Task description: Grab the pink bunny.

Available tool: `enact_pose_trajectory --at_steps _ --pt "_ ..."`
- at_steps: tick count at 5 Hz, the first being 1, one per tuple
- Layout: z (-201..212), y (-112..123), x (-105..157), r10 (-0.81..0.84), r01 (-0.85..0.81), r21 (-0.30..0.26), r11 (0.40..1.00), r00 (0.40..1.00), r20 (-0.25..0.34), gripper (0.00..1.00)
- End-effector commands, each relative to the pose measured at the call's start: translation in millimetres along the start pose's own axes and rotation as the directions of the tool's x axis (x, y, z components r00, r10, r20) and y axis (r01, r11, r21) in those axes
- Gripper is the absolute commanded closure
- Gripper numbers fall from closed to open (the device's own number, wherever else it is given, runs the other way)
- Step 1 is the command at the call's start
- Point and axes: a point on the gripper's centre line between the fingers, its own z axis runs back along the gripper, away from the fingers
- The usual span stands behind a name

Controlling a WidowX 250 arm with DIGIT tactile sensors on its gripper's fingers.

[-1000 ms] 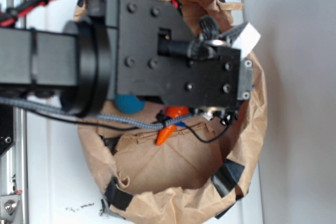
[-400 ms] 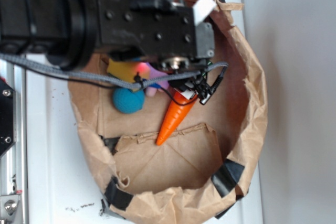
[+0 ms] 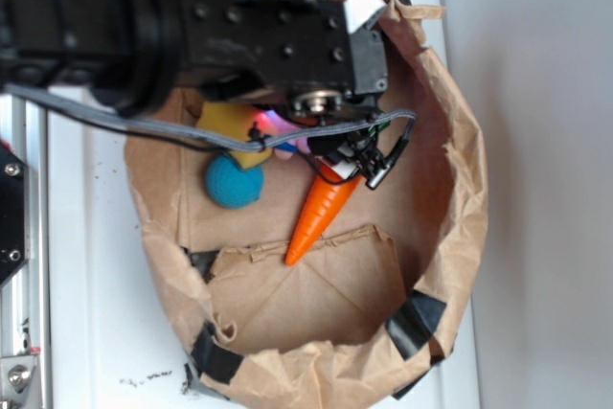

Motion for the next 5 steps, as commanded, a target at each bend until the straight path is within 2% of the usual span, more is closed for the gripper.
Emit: enact_pose_trajectory --at_steps 1,4,5 --pt "24 15 13 -0.003 0.003 0.001 1.0 0.999 0.035 0.0" --pt "-1 17 24 0.015 -0.015 -0.003 1.0 0.998 0.065 0.0" --pt "-21 17 14 -0.013 0.012 0.015 1.0 0.994 0.105 0.0"
